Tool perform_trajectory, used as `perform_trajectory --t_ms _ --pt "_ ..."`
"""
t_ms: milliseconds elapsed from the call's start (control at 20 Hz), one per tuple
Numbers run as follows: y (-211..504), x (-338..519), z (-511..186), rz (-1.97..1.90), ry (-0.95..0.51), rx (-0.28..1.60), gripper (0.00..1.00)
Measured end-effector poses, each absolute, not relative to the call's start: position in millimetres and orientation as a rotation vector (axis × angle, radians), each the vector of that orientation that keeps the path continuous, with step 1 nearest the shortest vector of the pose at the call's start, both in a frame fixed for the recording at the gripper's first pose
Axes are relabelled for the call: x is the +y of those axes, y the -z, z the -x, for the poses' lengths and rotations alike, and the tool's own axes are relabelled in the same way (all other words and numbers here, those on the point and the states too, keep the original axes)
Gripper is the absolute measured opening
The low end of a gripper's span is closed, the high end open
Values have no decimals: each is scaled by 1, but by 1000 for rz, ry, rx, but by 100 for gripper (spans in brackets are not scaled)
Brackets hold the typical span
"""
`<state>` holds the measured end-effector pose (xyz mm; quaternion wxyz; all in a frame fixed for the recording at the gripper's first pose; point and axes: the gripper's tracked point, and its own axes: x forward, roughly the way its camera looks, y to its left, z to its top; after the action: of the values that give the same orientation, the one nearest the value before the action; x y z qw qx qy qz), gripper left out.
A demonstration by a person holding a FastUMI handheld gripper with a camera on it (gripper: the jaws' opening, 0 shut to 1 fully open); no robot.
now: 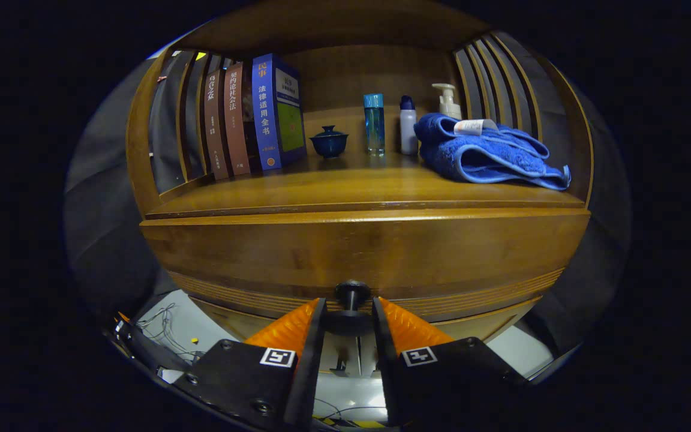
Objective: Pull open the drawer, take out the items inside it, and place them on the countertop above the cabinet.
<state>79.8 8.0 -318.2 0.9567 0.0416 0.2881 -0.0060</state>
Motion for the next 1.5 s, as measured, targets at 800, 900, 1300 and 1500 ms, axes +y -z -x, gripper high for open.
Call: perform_trajectory --t_ms 800,900,1300,1500 --pt "310 15 -12 -109 16 673 35" --pt "307 18 13 -108 8 694 35" --pt "297 25 83 -133 -19 778 35" --pt "297 24 106 -127 -25 808 35"
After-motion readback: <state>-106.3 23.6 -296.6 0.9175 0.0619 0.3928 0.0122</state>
